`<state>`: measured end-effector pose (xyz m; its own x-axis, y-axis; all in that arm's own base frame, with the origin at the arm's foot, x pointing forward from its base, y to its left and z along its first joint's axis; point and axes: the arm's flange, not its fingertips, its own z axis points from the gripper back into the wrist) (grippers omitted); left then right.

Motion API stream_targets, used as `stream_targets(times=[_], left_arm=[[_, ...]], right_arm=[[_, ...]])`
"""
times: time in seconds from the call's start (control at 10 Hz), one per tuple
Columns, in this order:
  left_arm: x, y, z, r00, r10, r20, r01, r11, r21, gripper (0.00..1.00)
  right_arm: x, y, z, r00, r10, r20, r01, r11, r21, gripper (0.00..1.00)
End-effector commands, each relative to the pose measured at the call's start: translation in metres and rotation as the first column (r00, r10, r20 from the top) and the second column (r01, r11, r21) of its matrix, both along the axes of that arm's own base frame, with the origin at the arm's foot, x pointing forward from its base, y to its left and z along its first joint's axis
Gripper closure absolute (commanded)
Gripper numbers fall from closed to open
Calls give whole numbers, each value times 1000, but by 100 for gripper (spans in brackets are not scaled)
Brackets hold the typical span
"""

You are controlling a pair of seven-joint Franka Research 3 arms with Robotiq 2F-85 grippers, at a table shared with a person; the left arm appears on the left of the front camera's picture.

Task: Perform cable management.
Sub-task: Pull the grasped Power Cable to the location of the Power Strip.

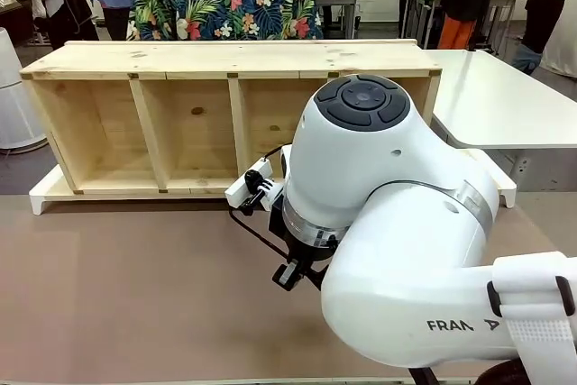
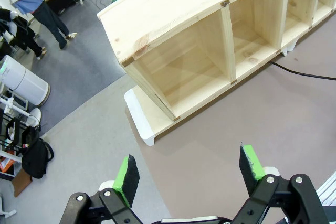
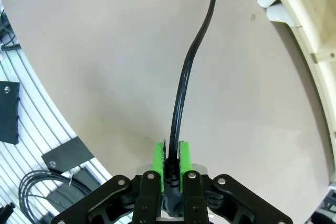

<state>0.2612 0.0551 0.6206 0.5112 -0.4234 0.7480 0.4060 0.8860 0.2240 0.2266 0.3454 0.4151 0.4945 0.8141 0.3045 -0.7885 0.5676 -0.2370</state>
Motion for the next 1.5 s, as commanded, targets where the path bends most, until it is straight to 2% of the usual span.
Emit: stream_targets(times=[0.0, 0.2, 0.3, 0.4, 0.8, 1.1, 1.4], left_arm=[[3, -1, 1, 1000, 15, 9, -15, 1000, -11, 0], [3, -1, 1, 1000, 15, 9, -15, 1000, -11, 0], [3, -1, 1, 1000, 15, 9, -15, 1000, -11, 0], [3, -1, 1, 1000, 15, 9, -15, 1000, -11, 0], [3, -1, 1, 1000, 15, 9, -15, 1000, -11, 0], [3, -1, 1, 1000, 15, 9, -15, 1000, -11, 0], [3, -1, 1, 1000, 15, 9, -15, 1000, -11, 0]], right_arm=[[-1, 0, 0, 1000, 3, 0, -3, 1000, -1, 86], [0, 0, 0, 1000, 0, 0, 0, 1000, 0, 86], [-13, -7, -10, 1000, 20, -11, -21, 998, -51, 86], [-24, -22, -15, 1000, -12, -28, 9, 997, -81, 86], [-56, -79, -1, 990, -134, 45, 137, 989, -59, 86], [-68, -150, 10, 955, -289, 73, 288, 957, 13, 86], [-63, -207, 17, 909, -414, 52, 408, 908, 99, 86]])
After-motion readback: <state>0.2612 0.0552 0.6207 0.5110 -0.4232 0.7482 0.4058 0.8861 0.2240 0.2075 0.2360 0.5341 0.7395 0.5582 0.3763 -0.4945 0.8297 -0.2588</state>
